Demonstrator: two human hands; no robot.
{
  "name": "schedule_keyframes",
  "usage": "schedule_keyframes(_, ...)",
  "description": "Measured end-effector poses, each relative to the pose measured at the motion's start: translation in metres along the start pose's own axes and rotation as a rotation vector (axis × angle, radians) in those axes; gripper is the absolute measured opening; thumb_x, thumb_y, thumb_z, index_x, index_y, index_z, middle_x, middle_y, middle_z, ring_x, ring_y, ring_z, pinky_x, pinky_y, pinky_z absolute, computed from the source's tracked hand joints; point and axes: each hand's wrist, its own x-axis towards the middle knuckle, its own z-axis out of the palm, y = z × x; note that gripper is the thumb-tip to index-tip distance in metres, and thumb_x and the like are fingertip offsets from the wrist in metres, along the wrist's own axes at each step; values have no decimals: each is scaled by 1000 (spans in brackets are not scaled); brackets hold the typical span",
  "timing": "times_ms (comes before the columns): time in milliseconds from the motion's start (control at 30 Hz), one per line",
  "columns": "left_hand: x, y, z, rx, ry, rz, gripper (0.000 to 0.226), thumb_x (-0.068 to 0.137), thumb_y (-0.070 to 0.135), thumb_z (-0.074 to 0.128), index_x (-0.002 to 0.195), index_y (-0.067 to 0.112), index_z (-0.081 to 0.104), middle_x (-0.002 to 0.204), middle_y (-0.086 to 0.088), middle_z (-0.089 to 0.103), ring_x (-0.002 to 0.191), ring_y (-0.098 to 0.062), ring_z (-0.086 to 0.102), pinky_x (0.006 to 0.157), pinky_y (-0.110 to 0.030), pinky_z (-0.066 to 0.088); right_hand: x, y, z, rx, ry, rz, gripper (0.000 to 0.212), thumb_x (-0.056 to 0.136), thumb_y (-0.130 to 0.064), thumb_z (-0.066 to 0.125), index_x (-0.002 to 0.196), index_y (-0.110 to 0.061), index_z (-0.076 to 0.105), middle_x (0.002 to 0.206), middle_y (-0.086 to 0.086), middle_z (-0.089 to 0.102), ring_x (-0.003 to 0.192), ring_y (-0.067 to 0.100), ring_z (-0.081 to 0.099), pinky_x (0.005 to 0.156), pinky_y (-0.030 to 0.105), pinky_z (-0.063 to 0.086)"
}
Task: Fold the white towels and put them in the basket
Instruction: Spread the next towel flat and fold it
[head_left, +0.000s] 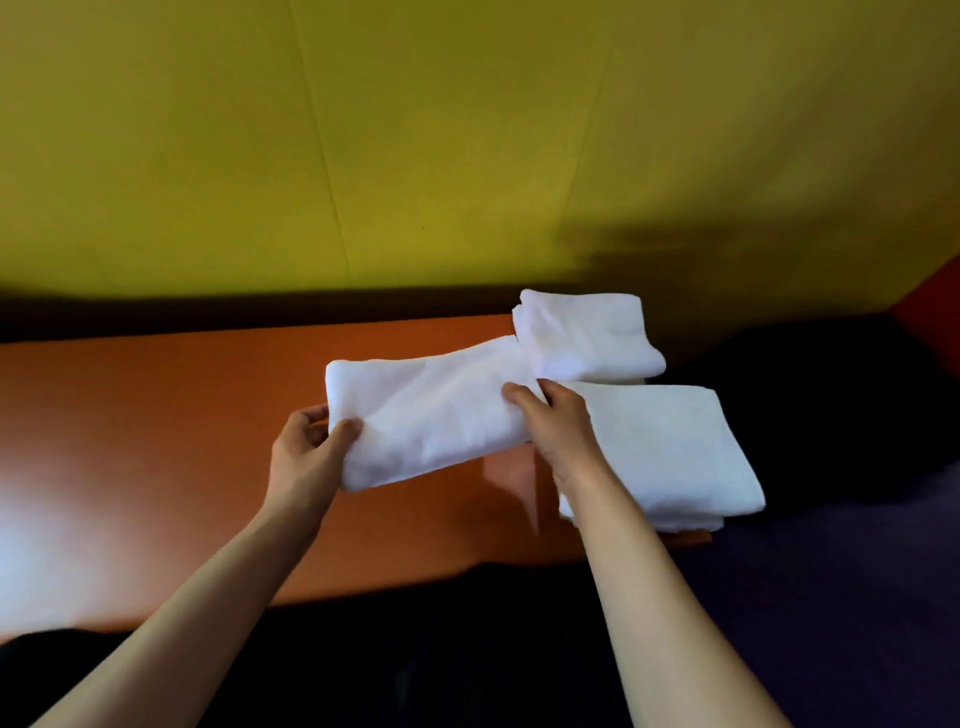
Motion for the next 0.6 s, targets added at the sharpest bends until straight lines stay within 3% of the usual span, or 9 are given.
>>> schedule_keyframes(167, 27, 32, 68, 33, -105, 108, 38, 93, 35, 70, 124, 18, 55, 98, 12, 70, 78, -3, 71, 53, -16, 54, 56, -19, -57, -44, 73, -66, 17, 88, -34, 65, 88, -19, 73, 89, -8, 74, 87, 11, 69, 72, 30, 54)
schedule_keyframes(333, 60, 65, 149, 8, -285, 89, 55, 83, 29, 77, 129, 10, 54, 111, -4, 71, 93, -18, 71, 72, -36, 59, 123, -17, -106, -146, 215, -67, 20, 92, -31, 64, 92, -12, 71, 95, 2, 72, 94, 24, 67, 77, 36, 50)
schedule_keyframes(433, 79, 79, 189, 41, -383, 116, 61, 73, 30, 70, 129, 14, 53, 109, 1, 67, 93, -13, 68, 68, -27, 56, 154, -14, -129, -128, 270, -40, 17, 91, -27, 65, 90, -13, 73, 92, 3, 73, 90, 24, 69, 77, 38, 54)
schedule_keyframes(533, 100, 79, 221, 99, -388, 181, 47, 89, 19, 71, 133, 11, 55, 101, 4, 66, 78, 0, 67, 54, -12, 50, 179, -9, -147, -126, 288, -37, 15, 92, -30, 64, 83, -19, 69, 88, -4, 72, 85, 19, 69, 72, 33, 53)
schedule_keyframes(600, 110, 76, 237, 108, -381, 199, 43, 94, 18, 68, 134, 11, 54, 96, 6, 65, 69, 8, 66, 52, -9, 47, 191, -3, -155, -142, 297, -35, 17, 93, -33, 62, 84, -21, 69, 88, -7, 71, 86, 16, 69, 66, 29, 51)
